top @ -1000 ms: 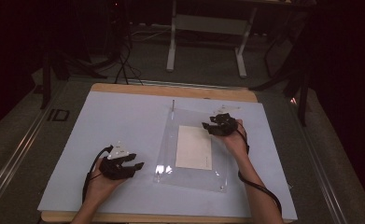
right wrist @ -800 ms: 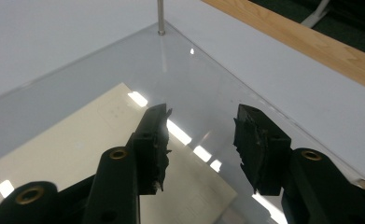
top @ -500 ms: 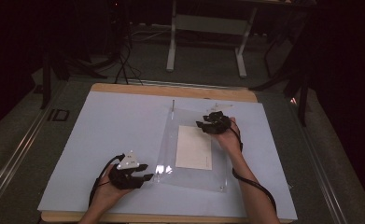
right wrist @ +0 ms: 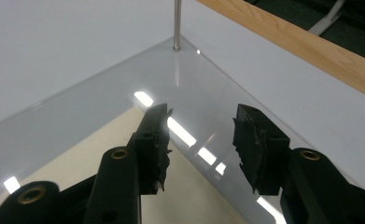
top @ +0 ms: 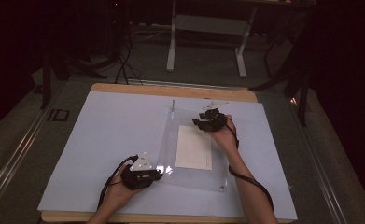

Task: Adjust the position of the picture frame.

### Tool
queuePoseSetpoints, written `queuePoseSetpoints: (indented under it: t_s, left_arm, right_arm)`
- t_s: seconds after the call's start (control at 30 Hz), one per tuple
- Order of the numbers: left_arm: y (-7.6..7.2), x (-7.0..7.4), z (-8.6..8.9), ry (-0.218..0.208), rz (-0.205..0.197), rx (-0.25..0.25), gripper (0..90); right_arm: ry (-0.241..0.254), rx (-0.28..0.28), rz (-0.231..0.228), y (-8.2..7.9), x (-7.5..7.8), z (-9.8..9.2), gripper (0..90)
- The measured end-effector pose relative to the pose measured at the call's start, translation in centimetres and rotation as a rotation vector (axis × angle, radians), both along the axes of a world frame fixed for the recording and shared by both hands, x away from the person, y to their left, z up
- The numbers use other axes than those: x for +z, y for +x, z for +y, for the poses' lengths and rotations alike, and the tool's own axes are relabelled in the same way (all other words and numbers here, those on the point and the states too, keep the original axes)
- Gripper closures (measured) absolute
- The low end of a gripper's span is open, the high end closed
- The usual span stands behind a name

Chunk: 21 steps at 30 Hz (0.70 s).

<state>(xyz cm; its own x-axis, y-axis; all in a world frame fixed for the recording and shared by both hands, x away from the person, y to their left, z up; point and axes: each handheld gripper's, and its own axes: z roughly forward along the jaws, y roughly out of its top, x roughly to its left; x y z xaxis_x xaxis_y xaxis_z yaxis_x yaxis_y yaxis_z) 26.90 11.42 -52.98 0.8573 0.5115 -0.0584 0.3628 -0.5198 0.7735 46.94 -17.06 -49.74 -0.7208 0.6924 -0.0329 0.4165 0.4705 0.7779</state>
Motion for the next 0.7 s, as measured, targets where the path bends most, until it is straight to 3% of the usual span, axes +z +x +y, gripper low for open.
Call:
queuePoseSetpoints:
  t_s: [0.17,0.33,0.37,0.43,0.5,0.53,0.63,0.7]
  left_arm:
    - [-0.1,0.0,0.0,0.009,-0.019,-0.014,84.5]
    - [0.0,0.0,0.1,0.002,-0.012,-0.011,84.1]
    - [-0.1,0.0,0.0,-0.002,-0.014,0.004,82.7]
    - [-0.4,0.1,-0.1,-0.029,-0.01,0.017,71.3]
    - [-0.8,0.3,-0.4,-0.04,-0.03,0.034,70.0]
    - [-1.0,0.4,-0.6,-0.049,-0.029,0.054,70.5]
    - [-1.1,0.3,-0.9,-0.023,-0.055,0.101,79.0]
    - [-0.8,0.3,-0.6,-0.053,-0.03,0.106,83.3]
  right_arm:
    - [-0.004,0.011,-0.001,0.2,0.0,0.7,54.7]
    - [0.001,0.018,-0.004,0.5,0.0,1.1,55.1]
    - [0.001,0.016,-0.003,0.6,0.0,1.1,55.2]
    - [0.004,0.016,0.0,0.8,0.1,1.2,55.2]
    - [0.01,0.013,0.001,1.0,0.1,1.3,55.1]
    - [0.013,0.013,-0.001,1.0,0.1,1.3,55.1]
    - [0.016,0.011,0.001,1.1,0.1,1.5,55.2]
    - [0.019,0.013,0.0,1.2,0.1,1.7,55.4]
